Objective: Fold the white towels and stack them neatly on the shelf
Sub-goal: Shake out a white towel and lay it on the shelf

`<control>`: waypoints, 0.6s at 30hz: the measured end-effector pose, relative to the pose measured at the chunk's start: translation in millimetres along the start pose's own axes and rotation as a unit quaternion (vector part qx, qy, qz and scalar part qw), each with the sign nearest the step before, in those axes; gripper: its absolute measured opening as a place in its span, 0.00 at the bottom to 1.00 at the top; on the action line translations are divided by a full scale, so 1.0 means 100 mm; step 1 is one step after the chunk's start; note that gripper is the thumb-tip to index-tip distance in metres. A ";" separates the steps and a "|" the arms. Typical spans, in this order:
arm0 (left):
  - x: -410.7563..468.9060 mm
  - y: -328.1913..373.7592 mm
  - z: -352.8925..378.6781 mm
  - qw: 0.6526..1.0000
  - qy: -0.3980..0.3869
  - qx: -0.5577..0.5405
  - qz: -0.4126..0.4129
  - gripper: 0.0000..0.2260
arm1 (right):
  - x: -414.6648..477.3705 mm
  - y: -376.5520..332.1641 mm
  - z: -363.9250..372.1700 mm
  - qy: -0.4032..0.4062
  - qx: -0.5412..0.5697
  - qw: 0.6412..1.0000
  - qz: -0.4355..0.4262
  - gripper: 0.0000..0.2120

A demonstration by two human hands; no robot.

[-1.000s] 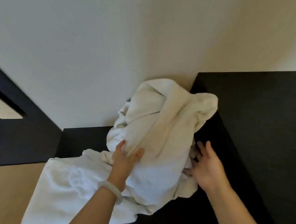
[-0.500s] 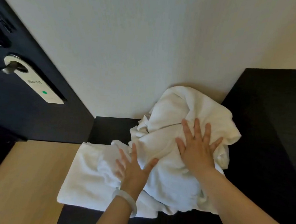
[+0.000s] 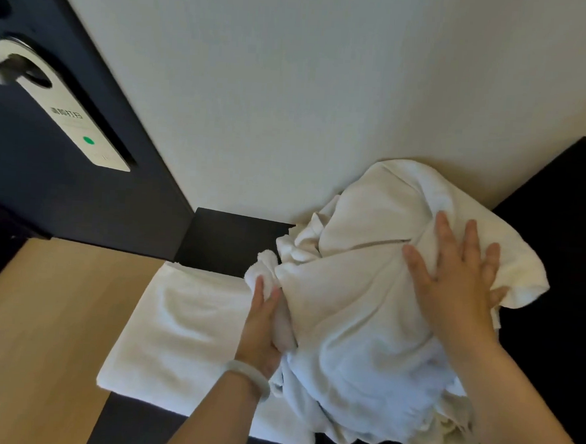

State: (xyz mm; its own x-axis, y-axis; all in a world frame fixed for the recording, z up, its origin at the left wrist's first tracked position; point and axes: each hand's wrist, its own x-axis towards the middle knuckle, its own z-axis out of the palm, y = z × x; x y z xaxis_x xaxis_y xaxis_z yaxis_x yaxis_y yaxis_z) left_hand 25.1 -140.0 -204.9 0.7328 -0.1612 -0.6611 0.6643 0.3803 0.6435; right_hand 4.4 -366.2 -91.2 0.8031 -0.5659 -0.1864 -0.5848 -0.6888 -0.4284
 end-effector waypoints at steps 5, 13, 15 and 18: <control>0.06 0.21 0.20 0.979 -0.185 -0.073 -0.045 0.26 | 0.07 -0.09 -0.16 0.006 0.048 0.999 -0.018 0.38; 0.42 0.49 0.80 0.969 -0.200 0.108 0.093 0.42 | 0.09 -0.37 -0.15 0.095 0.024 0.982 -0.159 0.33; 0.68 0.48 0.70 0.960 -0.151 0.205 0.114 0.43 | 0.17 -0.31 0.17 0.081 -0.109 0.979 -0.154 0.33; 0.95 0.52 0.37 0.894 -0.099 0.433 0.067 0.43 | 0.26 -0.28 0.63 0.040 -0.217 0.968 -0.122 0.33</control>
State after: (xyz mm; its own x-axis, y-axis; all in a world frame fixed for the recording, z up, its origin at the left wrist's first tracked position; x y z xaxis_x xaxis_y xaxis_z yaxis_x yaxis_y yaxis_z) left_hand 134.9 -169.1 -219.7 0.7697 -0.3568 -0.5294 0.3711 -0.4247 0.8258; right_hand 48.6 -332.9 -139.5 0.9223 -0.3834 -0.0491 -0.3853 -0.9221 -0.0362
